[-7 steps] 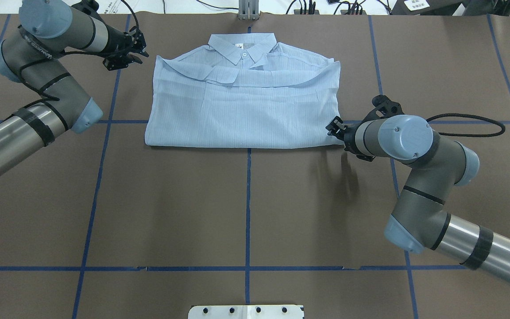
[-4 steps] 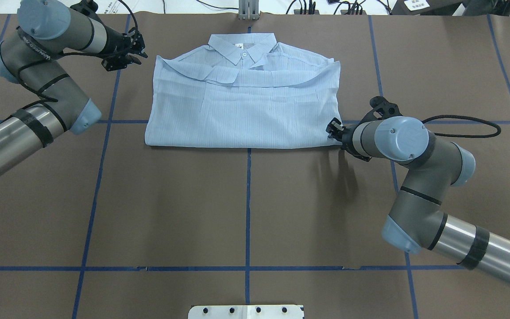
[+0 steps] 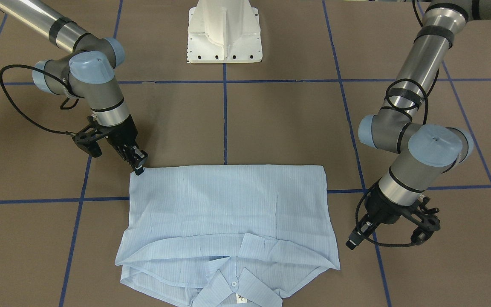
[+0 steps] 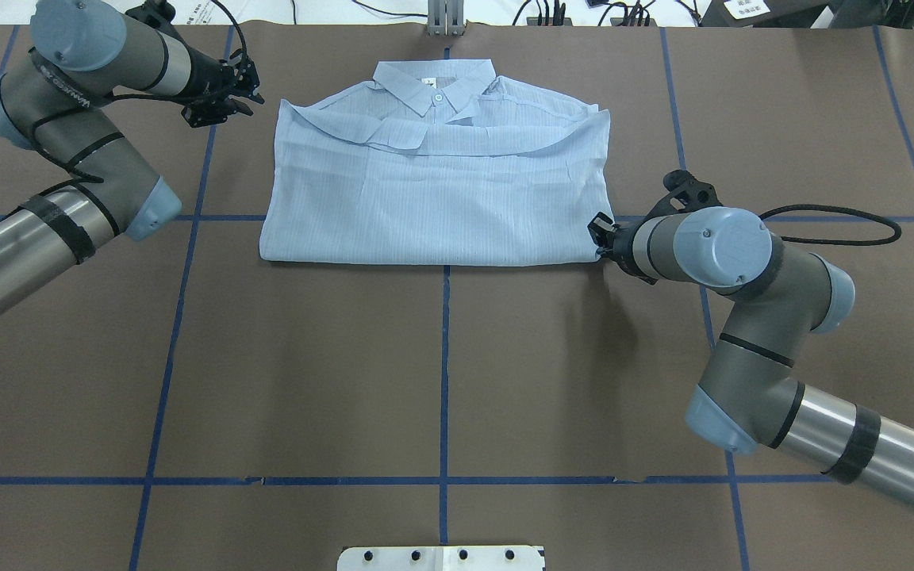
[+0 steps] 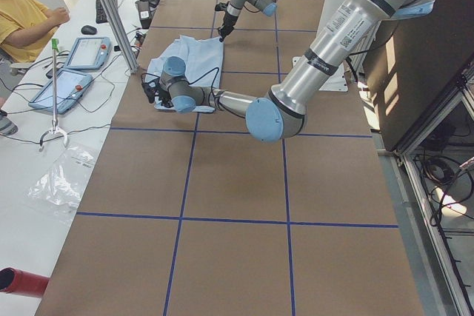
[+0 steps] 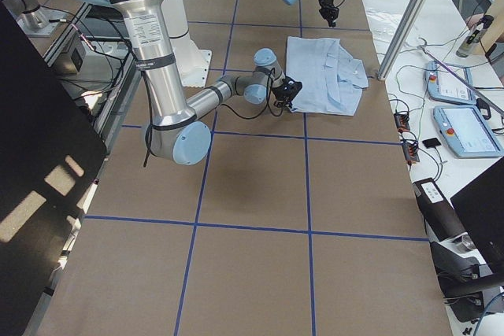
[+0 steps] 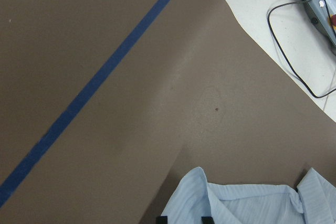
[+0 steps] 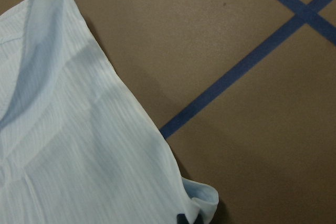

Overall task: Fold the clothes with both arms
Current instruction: 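Release the hem and move the right gripper down to the folded side edge, then grasp the folded side edge with the right gripper and drag it toward the robot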

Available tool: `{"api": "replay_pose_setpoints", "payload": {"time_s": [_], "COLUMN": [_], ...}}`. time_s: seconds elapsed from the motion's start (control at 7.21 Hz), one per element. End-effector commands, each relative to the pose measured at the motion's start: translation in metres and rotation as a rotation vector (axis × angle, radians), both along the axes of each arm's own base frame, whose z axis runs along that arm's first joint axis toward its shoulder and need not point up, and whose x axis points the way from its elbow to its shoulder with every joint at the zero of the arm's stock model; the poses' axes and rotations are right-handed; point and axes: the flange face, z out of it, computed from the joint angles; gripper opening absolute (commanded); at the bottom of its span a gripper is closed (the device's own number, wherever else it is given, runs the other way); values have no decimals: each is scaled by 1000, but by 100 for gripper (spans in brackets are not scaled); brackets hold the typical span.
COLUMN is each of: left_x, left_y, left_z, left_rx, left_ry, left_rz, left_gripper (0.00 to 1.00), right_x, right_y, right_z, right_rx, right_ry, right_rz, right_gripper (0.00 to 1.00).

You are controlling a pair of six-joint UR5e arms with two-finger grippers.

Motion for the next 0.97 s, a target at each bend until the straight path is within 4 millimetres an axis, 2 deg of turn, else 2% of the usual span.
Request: {"api": "replay_pose_setpoints", "payload": {"time_s": [0.0, 0.14, 0.28, 0.42, 0.69, 0.83], "left_x": [-4, -13, -18, -19, -29, -34], "left_y": [7, 19, 27, 32, 68, 78], "left_z": [-4, -5, -15, -31, -33, -37], "left_rx": [11, 26, 45, 64, 74, 72], "left_ry": [11, 24, 39, 56, 101, 122], "left_rz": [2, 6, 9, 12, 68, 80], "left_gripper": [33, 33, 33, 33, 33, 35], "right_x": [30, 49, 61, 76, 64, 62], "right_y": [49, 97, 148, 183, 247, 271], "right_z": [-1, 4, 3, -13, -28, -28], "right_rx": [7, 5, -5, -79, -272, -339], "right_ry": [-23, -30, -26, -51, -138, -149], "right_rz": [-42, -104, -189, -299, -599, -720], "right_gripper": [0, 0, 0, 0, 0, 0]}}
